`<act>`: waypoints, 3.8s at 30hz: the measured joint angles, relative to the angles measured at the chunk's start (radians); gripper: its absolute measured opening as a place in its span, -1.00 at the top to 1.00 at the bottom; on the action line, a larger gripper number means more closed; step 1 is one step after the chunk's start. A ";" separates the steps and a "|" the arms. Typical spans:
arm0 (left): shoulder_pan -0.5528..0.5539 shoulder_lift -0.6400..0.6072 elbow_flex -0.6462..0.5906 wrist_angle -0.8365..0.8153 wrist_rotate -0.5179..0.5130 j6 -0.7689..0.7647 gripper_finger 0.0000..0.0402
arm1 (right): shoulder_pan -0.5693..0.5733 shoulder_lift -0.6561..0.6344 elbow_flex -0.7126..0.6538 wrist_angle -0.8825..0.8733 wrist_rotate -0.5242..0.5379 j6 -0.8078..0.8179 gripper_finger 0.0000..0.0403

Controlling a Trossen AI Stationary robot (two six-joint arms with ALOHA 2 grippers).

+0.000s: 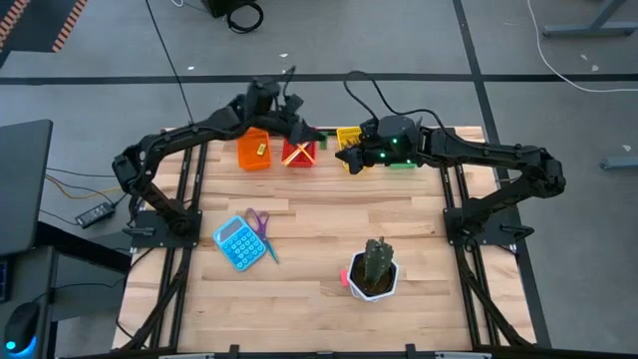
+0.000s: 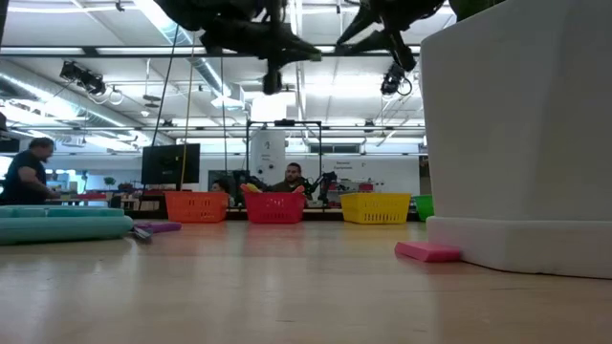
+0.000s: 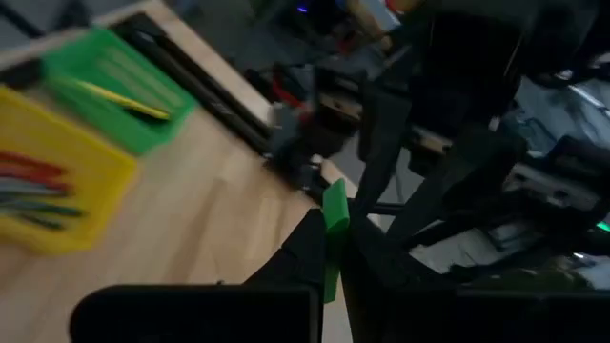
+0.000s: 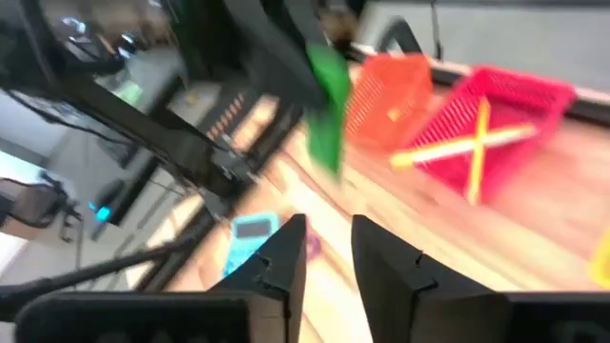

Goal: Sort crayons/erasers/pens/pencils in bins
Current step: Put the green eraser into the orange bin, then adjust the plant pot

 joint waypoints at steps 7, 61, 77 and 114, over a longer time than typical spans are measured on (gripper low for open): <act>0.159 -0.075 0.000 -0.369 -0.075 0.174 0.89 | 0.003 0.000 0.000 -0.150 -0.003 0.024 0.38; 0.386 0.356 0.001 -0.818 -0.679 0.596 0.71 | 0.010 -0.001 0.000 -0.276 0.061 0.014 0.37; 0.376 0.353 0.001 -0.867 -0.678 0.596 0.35 | 0.258 -0.047 0.000 -0.848 -0.179 0.297 0.37; 0.304 -0.189 0.002 -0.872 -0.693 0.410 -0.08 | 0.945 0.012 -0.072 -0.798 0.143 1.321 0.37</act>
